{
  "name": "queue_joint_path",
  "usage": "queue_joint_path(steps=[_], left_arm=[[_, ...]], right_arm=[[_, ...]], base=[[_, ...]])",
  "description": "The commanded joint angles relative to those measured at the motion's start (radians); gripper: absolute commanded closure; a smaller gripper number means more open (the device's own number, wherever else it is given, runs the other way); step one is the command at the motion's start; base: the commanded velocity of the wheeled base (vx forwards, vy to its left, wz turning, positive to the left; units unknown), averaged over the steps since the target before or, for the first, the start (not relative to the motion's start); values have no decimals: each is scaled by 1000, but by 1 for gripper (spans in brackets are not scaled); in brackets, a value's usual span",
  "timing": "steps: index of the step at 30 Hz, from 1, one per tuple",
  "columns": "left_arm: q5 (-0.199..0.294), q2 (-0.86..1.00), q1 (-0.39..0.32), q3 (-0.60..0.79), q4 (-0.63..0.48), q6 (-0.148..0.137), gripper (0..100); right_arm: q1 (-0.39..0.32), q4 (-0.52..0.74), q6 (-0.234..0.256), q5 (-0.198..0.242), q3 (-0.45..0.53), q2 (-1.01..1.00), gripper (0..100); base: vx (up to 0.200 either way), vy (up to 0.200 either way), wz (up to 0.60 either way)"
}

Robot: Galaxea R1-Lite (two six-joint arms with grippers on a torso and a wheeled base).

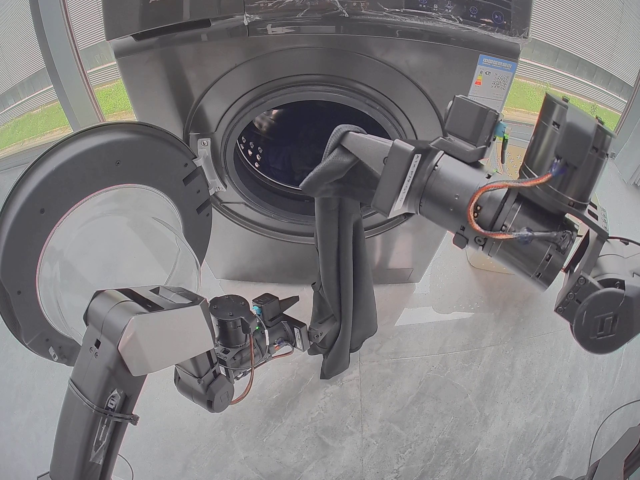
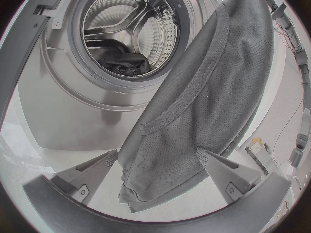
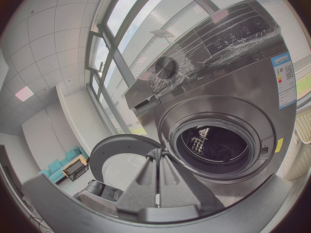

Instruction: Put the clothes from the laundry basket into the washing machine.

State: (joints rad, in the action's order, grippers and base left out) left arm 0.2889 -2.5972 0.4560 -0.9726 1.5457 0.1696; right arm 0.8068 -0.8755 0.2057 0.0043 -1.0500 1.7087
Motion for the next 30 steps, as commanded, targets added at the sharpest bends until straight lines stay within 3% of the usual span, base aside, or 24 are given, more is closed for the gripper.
queue_joint_path(steps=[1,11,12,23,30], left_arm=[[9,-12,7,-15,1,2,0],[9,-38,13,-66,1,1,0],[9,-40,13,-69,1,2,100],[-7,-21,-5,-115,2,21,100],[-28,143,-65,34,4,11,100]], right_arm=[[9,0,0,0,1,2,100],[14,0,0,0,4,0,100],[14,0,0,-1,4,0,100],[0,-13,0,-3,44,-26,100],[-61,-17,3,0,156,-84,100]], base=[[0,0,0],[0,0,0],[0,0,0],[0,0,0],[0,0,0]])
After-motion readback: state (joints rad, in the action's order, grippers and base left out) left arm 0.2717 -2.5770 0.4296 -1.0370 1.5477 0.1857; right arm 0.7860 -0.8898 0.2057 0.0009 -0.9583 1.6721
